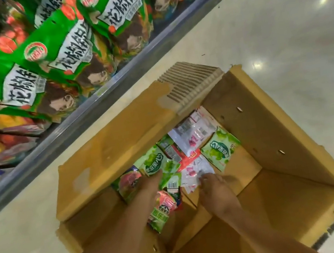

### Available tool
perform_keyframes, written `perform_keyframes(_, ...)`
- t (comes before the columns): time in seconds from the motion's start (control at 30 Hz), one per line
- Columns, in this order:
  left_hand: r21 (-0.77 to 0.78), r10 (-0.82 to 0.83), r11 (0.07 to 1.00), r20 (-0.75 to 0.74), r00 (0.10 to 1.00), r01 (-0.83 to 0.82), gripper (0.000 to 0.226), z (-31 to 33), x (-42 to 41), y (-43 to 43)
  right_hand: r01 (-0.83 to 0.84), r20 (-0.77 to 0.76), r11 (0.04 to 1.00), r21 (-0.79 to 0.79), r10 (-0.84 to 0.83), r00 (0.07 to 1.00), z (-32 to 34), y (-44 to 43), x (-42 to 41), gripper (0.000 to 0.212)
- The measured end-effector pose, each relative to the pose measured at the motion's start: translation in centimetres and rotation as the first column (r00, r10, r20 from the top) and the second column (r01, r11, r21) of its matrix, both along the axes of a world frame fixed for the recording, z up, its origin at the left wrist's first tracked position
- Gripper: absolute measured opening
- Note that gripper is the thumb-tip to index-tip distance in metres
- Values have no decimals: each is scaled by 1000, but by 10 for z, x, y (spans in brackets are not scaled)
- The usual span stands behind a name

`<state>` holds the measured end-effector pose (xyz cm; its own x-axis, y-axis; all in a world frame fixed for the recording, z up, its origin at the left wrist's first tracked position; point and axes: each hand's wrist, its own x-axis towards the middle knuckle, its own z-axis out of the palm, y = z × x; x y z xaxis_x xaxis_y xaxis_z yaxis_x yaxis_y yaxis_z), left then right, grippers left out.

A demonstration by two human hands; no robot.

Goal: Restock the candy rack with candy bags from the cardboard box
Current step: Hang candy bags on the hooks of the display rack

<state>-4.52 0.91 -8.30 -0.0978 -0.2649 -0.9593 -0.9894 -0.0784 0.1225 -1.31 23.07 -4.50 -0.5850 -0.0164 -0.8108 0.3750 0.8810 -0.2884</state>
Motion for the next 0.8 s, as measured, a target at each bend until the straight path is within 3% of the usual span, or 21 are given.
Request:
perform_keyframes(0.07, 5, 67, 998, 26, 997, -68, 88, -8, -4, 0, 23, -39, 1000, 1, -23, 999, 5, 2, -5, 38)
perform_keyframes(0.13, -5, 110, 994, 32, 993, -109, 75, -10, -9, -1, 71, -79, 997, 13, -69, 994, 11, 4, -11, 35)
perform_keyframes(0.2, 7, 165, 986, 33, 986, -165, 59, -13, -11, -4, 85, -83, 996, 23, -83, 993, 18, 7, -17, 43)
perform_keyframes(0.27, 66, 205, 976, 37, 978, -207, 56, -7, -14, -3, 100, -58, 995, 30, -98, 994, 27, 10, -24, 51)
perform_keyframes(0.4, 60, 105, 992, 58, 993, -108, 32, 30, -5, 0, 179, 2, 984, 17, -179, 984, 53, 18, -27, 57)
perform_keyframes(0.57, -5, -86, 996, 26, 996, 86, 69, 94, 4, -2, 271, 24, 962, -12, -271, 962, 83, 27, -26, 52)
perform_keyframes(0.67, 29, -117, 992, -64, 991, 119, 82, 114, 7, -5, 187, 17, 982, -3, -187, 982, 91, 31, -32, 32)
perform_keyframes(0.8, 150, -52, 986, -115, 992, 69, 48, 114, 11, -9, -111, 6, 993, 42, 111, 994, 77, 32, -39, 29)
